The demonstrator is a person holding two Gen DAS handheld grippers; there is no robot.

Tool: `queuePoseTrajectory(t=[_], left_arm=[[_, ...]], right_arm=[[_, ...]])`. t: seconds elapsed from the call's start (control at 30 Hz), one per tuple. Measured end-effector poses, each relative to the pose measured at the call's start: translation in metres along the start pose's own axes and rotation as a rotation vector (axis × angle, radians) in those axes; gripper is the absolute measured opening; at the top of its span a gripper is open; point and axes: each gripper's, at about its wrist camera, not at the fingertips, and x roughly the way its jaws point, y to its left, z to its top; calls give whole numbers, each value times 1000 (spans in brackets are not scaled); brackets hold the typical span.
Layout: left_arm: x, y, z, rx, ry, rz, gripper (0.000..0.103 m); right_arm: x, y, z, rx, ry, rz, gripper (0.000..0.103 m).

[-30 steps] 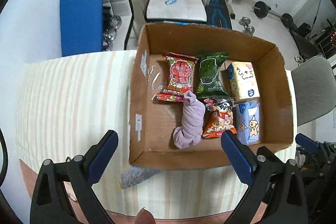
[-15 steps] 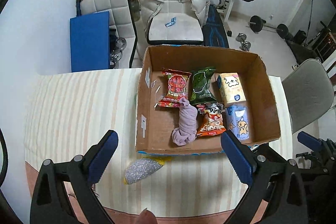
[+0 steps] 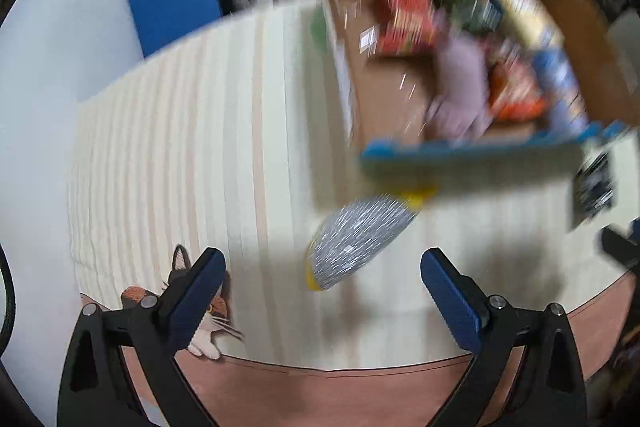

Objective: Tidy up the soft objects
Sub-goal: 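Grasp the silver glitter sponge with the left tool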

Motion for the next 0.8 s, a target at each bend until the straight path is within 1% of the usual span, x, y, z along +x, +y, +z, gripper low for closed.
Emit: queuePoseTrajectory(t=[0.03, 0.13, 0.2, 0.27, 0.3, 0.33, 0.37, 0.4, 0.47, 0.5, 0.63, 0.7, 0.8], left_arm=[[16, -3, 1, 26, 29, 9, 100], [50, -14, 4, 93, 79, 32, 100], [66, -24, 7, 134, 101, 44, 100], [78, -35, 9, 174, 107, 50, 100], [81, -39, 9, 185, 103, 50, 98], [82, -43, 9, 189, 96, 37, 92], [83, -47, 8, 188, 99, 14, 72], [84, -50, 7, 182, 113, 0, 57], [83, -54, 3, 156, 120, -20, 57], [81, -56, 1, 138, 120, -46, 56], [78, -62, -14, 28, 165, -156, 56], [78, -66, -23, -36, 186, -205, 56], [77, -72, -35, -117, 203, -256, 56]], right_arm=[[8, -4, -3, 18, 12, 0, 103], [27, -16, -9, 82, 35, -8, 103], [35, -25, -13, 124, 36, -20, 103], [42, -37, -16, 177, 38, -23, 103], [44, -44, -17, 205, 39, -25, 103], [47, -53, -19, 243, 39, -28, 103], [49, -59, -19, 271, 38, -27, 103], [50, -68, -21, 303, 35, -23, 103], [53, -89, -21, 383, 26, -16, 103], [53, -99, -22, 427, 19, -6, 103], [56, -132, -23, 569, -15, 34, 103], [59, -143, -19, 607, -25, 51, 103], [66, -152, -8, 622, -43, 25, 103]])
